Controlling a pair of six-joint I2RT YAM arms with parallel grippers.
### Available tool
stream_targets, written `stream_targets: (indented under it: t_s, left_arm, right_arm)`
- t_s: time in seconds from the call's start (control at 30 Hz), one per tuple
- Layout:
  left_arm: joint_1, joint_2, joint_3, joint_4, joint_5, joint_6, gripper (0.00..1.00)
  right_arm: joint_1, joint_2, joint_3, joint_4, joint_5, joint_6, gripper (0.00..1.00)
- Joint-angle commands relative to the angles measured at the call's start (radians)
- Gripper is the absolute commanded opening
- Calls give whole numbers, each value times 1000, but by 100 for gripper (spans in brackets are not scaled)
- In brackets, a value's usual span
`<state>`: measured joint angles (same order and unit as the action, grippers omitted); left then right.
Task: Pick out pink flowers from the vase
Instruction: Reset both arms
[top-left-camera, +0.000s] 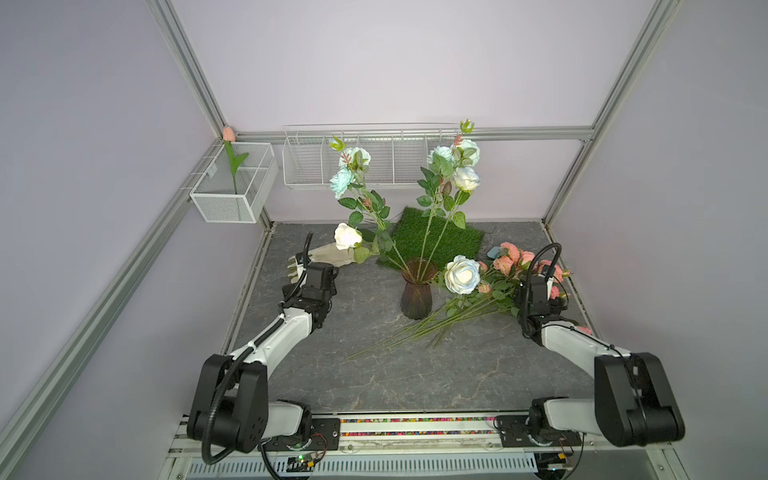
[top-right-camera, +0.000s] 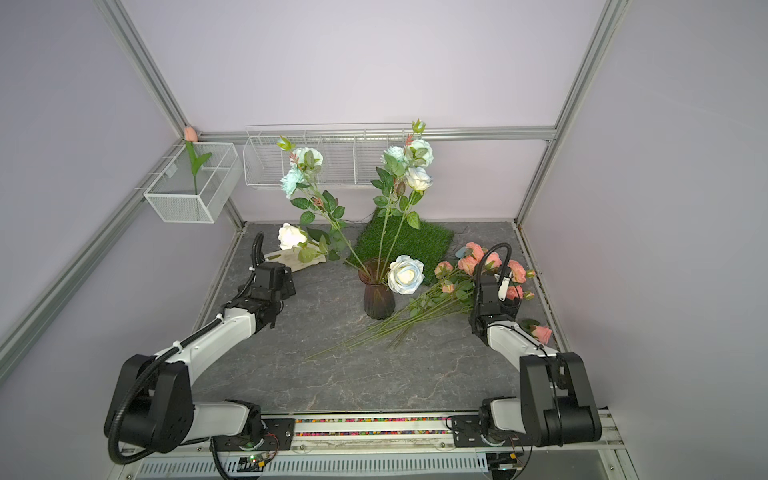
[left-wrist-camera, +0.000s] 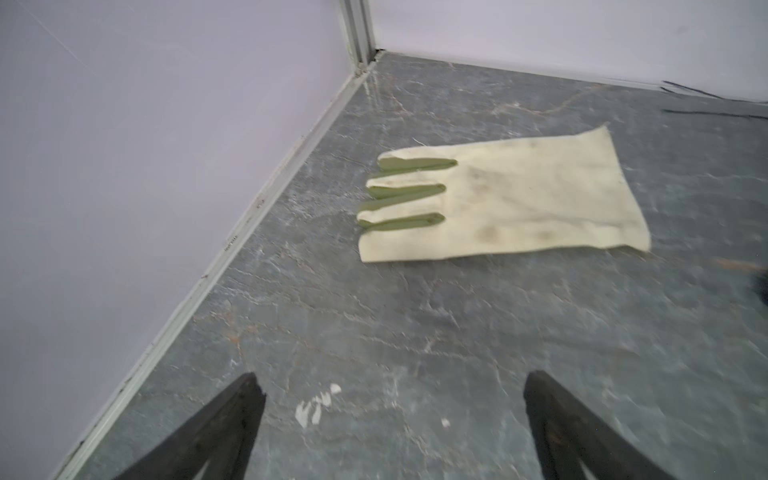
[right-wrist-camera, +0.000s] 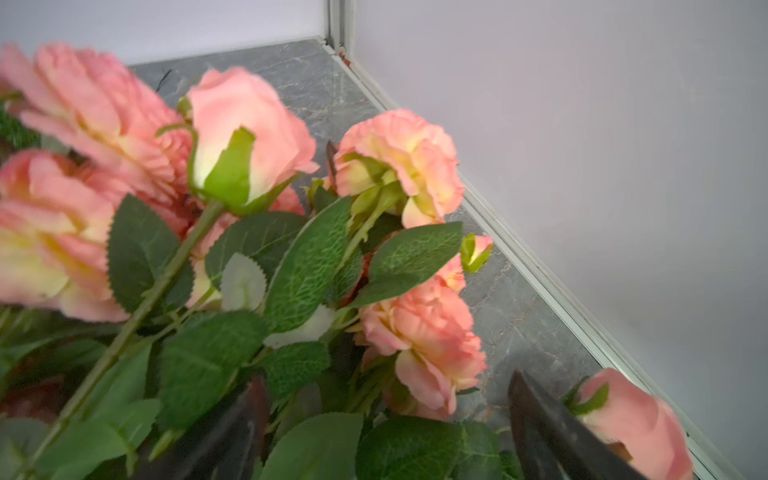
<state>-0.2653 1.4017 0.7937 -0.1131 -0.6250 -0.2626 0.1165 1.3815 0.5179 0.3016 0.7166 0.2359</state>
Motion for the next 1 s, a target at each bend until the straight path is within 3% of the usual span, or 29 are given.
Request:
stream_targets:
  t_s: [0.0,0.13,0.2,0.23,0.3,0.4,0.43,0.53,0.57,0.77,0.97]
  left_arm:
    - [10,67,33,82,-53,79,99]
    - [14,123,-28,264,-29,118,99]
    - [14,142,-78,372,-26,125,99]
    - [14,148,-105,434,-19,146,99]
    - [14,139,-81,365,-4,129,99]
    - [14,101,-132,427,65,163,99]
    - [15,82,-153,448,91,175,99]
    - [16,42,-207,507,175,211,99]
    - [15,38,-215,513,211,225,99]
    - [17,87,-154,452,337,278,99]
    - [35,37,-210,508,337,257,99]
  right_arm:
    - [24,47,-31,270,35,-144,89]
    - [24,123,-133,612,-68,-267,89]
    - [24,92,-134,546,-185,-280,89]
    - [12,98,-154,603,-211,-284,89]
    - [-11,98,-180,637,-266,-275,89]
    - [-56,123,-182,632,-418,-259,89]
    - [-67,187,-188,736,-456,-276,89]
    - [-90,144,-148,584,-525,-261,89]
    - [-101,175,-159,662,-551,-264,89]
    - [-105,153,-148,600,-561,-258,89]
    - [-105,155,-151,612,-558,-259,89]
